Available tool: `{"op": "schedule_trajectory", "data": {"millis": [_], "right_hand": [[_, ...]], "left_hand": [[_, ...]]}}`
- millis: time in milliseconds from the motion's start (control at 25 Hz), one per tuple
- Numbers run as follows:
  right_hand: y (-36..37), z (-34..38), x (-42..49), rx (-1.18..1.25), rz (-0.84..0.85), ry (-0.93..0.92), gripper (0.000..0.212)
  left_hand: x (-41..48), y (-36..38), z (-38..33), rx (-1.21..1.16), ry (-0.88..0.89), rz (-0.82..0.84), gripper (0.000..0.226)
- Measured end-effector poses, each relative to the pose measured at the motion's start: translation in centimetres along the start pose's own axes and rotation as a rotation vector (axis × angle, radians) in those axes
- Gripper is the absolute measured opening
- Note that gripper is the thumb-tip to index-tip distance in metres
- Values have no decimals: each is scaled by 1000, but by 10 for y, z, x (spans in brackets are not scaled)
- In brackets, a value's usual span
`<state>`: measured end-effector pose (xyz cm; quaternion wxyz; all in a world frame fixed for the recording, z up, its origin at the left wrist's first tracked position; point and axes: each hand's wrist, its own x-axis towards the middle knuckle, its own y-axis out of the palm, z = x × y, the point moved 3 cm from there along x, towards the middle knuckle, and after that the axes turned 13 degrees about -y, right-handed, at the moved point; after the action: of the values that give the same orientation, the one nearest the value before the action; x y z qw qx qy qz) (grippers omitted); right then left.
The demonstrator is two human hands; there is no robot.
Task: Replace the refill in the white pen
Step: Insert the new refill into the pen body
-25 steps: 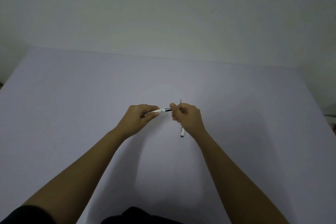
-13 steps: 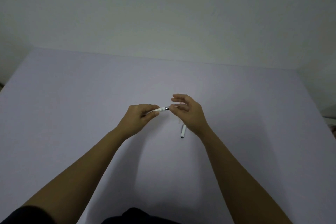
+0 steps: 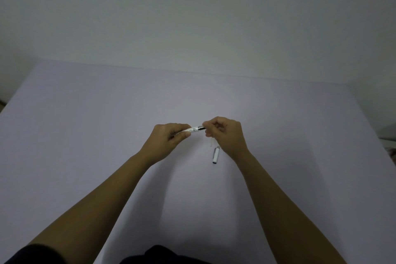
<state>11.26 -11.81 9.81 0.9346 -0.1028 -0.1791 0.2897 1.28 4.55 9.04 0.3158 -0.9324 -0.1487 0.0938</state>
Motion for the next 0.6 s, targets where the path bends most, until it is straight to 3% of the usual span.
{"op": "schedule_trajectory", "data": {"millis": [120, 280, 440, 600], "right_hand": [[0, 4, 1, 26, 33, -22, 16], [-3, 6, 3, -53, 45, -44, 5], [-2, 6, 2, -18, 81, -45, 16], [-3, 6, 4, -70, 88, -49, 7]], "left_hand": [[0, -2, -5, 0, 12, -24, 18], [0, -4, -8, -4, 16, -13, 18], [-2, -5, -8, -6, 6, -23, 18], [-2, -5, -8, -9, 6, -16, 18]]}}
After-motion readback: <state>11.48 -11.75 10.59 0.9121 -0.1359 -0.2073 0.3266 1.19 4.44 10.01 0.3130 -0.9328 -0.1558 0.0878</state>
